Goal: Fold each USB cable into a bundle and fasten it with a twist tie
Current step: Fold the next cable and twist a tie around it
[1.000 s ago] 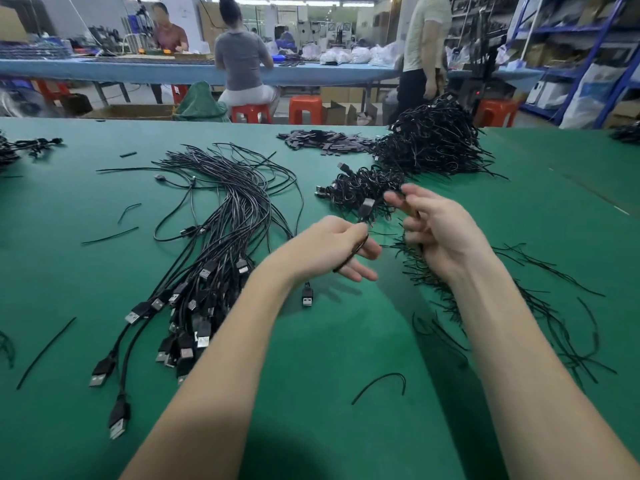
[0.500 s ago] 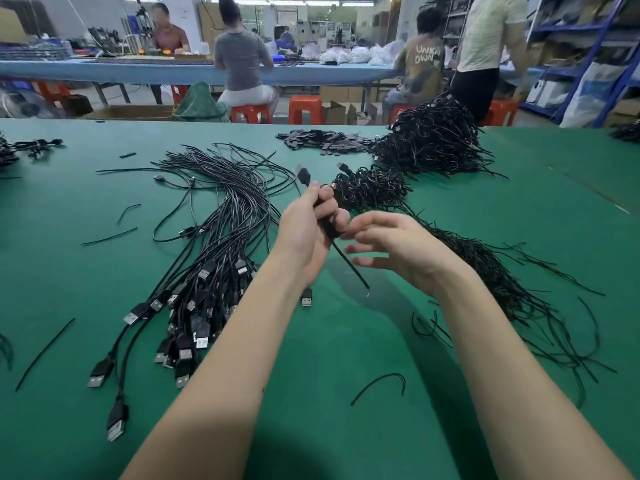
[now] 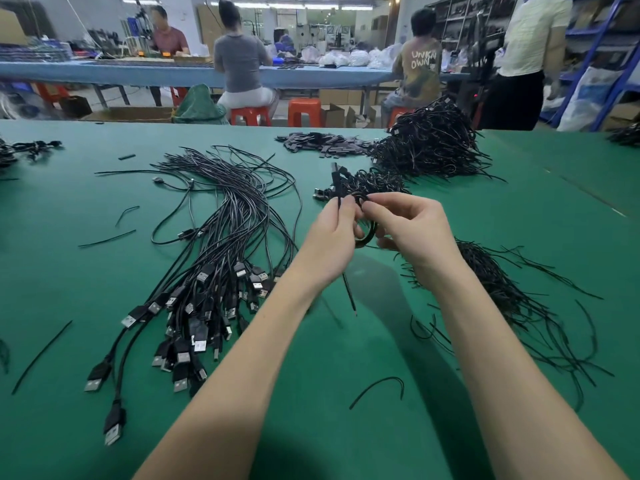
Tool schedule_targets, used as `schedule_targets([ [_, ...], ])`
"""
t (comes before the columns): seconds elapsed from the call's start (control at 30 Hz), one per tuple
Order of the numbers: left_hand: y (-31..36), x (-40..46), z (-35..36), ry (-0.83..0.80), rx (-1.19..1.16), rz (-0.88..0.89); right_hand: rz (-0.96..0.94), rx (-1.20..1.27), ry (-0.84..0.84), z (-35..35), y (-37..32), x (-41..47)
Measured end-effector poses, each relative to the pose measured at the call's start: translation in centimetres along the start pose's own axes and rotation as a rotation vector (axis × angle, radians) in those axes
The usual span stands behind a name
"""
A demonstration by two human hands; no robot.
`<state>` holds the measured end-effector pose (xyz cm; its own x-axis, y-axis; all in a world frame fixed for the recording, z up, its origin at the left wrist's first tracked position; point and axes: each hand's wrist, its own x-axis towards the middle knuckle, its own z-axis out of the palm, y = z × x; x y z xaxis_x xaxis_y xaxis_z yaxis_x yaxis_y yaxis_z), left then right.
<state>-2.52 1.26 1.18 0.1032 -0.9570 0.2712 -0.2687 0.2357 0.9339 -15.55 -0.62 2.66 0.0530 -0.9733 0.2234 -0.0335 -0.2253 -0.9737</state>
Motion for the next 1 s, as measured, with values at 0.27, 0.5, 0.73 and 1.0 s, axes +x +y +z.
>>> schedule_targets([
  [0.27,-0.1,-0.6,0.1,-0.036,0.202,0.105,0.005,0.088,0.005,0.6,0.4,-0.3],
  [0.5,0.1,-0.6,0.2,-0.113,0.363,0.073,-0.089,-0.116,0.038,1.0,0.6,-0.3],
  [0.73,0.4,-0.8,0.1,-0.267,0.292,-0.046,0.044,-0.036,0.029,0.1,1.0,-0.1],
  [1.0,-2.0,-1.4,1.9,-0.006,-0.039,-0.166,0.106,-0.235,-0.076,-2.4,1.0,0.5],
])
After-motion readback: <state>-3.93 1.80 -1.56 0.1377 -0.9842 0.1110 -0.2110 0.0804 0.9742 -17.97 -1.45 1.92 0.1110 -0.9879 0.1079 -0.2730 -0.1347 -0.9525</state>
